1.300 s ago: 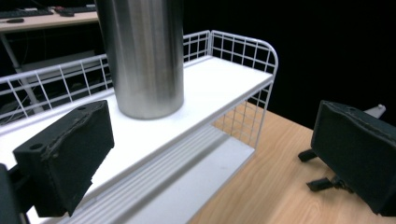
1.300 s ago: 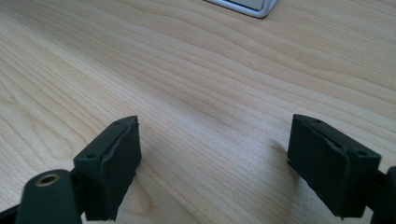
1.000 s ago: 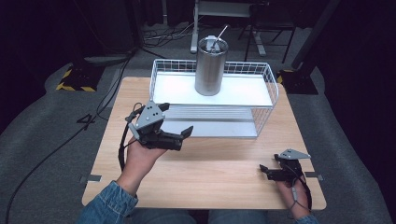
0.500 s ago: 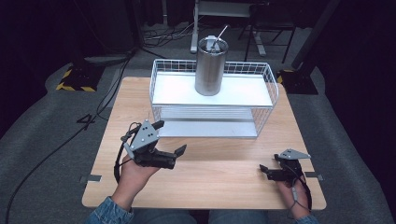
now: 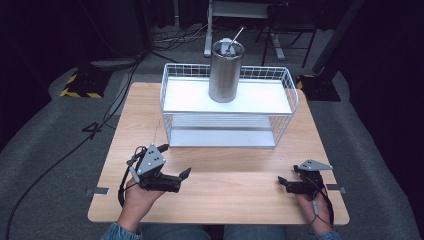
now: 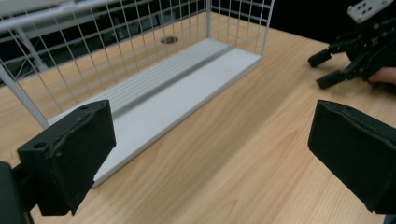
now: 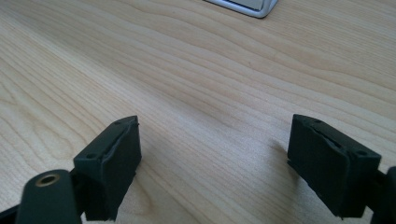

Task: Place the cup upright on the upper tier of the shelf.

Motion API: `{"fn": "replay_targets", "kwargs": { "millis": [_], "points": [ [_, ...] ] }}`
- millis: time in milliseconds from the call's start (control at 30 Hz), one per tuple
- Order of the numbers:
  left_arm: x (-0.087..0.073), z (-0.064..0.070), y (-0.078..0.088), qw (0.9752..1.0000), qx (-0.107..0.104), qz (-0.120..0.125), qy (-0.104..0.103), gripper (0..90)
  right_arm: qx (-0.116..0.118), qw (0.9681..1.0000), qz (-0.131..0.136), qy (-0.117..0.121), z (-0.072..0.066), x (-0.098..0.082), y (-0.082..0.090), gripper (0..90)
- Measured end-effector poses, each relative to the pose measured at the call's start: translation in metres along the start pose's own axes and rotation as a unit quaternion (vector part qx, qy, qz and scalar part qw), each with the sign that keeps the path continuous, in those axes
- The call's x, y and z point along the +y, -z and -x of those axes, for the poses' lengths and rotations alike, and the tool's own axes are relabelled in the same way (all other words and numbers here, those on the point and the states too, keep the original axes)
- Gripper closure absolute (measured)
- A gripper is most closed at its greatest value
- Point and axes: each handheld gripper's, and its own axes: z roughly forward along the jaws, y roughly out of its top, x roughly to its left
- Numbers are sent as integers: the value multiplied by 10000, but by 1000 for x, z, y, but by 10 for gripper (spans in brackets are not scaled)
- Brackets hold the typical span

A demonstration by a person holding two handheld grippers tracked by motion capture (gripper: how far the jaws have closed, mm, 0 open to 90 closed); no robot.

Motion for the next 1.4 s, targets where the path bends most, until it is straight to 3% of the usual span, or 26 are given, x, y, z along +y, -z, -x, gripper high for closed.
{"fn": "replay_targets", "kwargs": {
  "millis": [167,567,800,1133,1333,1367,1400],
  "points": [
    [-16,-3,-2,9999,-15,-68,128,17,-5,10000,7,-1,0,0,0,177],
    [-52,-16,-10,9976,59,-524,442,16,1,10000,2,2,0,0,0,177],
    [-73,-22,-14,9945,85,-848,610,16,0,10000,0,-1,0,0,0,178],
    [-89,-26,-19,9892,137,-1254,752,17,1,10000,-1,-1,0,0,0,178],
    [-95,-26,-25,9860,174,-1518,662,17,1,10000,1,2,0,0,0,177],
    [-96,-26,-26,9856,214,-1576,574,17,-4,10000,5,0,0,0,0,177],
    [-97,-25,-27,9847,183,-1615,623,17,-5,10000,5,0,0,0,0,177]
  ]
}}
